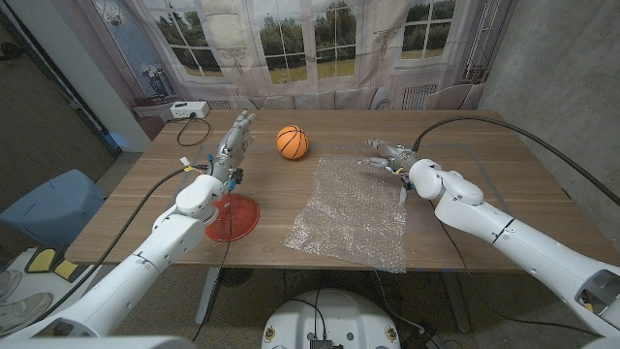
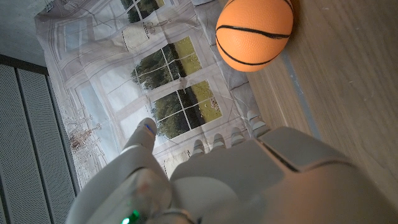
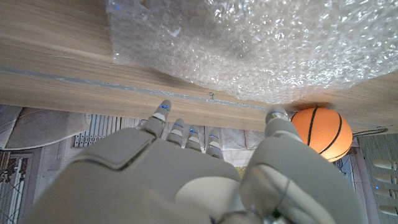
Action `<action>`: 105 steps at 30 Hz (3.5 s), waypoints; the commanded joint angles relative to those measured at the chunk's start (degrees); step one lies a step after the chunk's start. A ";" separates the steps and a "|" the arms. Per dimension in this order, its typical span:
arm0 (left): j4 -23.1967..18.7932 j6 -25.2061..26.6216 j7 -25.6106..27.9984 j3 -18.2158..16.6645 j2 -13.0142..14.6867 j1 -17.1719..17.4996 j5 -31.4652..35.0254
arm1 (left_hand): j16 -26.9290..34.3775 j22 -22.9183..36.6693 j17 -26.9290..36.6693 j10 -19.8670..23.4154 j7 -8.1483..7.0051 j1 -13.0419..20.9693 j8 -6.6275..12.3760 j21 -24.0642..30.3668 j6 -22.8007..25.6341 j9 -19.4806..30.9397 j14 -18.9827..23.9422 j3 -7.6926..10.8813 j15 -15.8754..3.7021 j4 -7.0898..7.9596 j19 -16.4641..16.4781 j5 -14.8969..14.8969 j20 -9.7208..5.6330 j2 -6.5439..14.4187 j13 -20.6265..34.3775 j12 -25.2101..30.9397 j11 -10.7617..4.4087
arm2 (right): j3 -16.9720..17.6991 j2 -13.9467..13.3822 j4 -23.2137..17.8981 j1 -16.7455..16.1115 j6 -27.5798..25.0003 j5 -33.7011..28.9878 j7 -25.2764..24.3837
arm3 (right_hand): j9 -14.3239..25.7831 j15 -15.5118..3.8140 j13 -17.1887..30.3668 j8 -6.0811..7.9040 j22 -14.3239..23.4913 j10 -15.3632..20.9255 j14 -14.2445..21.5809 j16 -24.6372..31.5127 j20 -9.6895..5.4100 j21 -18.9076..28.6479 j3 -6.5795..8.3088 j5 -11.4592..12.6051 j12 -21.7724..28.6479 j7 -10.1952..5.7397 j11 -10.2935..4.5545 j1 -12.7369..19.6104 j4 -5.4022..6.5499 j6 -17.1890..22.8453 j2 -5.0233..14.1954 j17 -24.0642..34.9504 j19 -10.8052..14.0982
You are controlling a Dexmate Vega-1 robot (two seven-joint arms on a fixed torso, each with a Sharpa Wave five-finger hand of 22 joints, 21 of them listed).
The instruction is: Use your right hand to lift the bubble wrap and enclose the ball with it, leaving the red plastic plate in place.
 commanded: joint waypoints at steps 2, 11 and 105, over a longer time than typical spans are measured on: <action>-0.68 0.04 0.24 -0.71 0.20 0.67 -0.06 | 0.31 0.15 0.17 -2.72 0.16 -0.73 0.24 0.02 -0.52 0.13 -0.39 0.07 0.33 0.39 -0.04 0.07 0.57 0.08 0.15 0.37 0.63 | -2.06 1.90 2.55 2.23 -0.40 -4.32 5.59 | 0.17 -0.51 0.33 0.11 0.11 -0.54 0.76 0.64 -0.20 0.44 0.22 0.32 0.35 0.17 0.22 0.75 -0.22 -0.52 -0.07 0.22 0.72; 0.31 0.38 -0.13 -0.20 -0.37 -0.41 -0.12 | 0.32 0.18 0.18 -2.81 0.24 -0.89 0.19 -0.01 -0.49 0.13 -0.56 0.04 0.36 0.46 -0.06 0.07 0.71 0.09 0.16 0.37 0.67 | -2.88 3.08 4.79 2.83 -0.56 -5.57 7.34 | 0.20 -1.01 0.46 0.88 0.11 0.37 2.28 1.31 -0.23 0.84 0.31 0.53 0.96 0.70 0.18 1.63 -0.17 0.95 0.10 0.36 1.89; -2.02 3.16 -0.40 -0.50 1.89 -2.23 0.24 | 0.24 0.30 0.20 -3.85 0.04 -2.50 -0.17 -0.93 -1.67 0.14 -2.43 -0.26 -0.05 1.24 -1.83 0.21 0.52 0.12 0.19 0.44 0.72 | 10.00 9.75 14.06 -4.34 51.59 -5.07 -44.27 | 11.22 -15.82 17.80 26.17 3.65 48.48 50.42 28.18 -12.00 18.65 -2.58 3.82 35.83 0.77 -8.13 42.37 2.33 53.50 5.52 34.02 24.83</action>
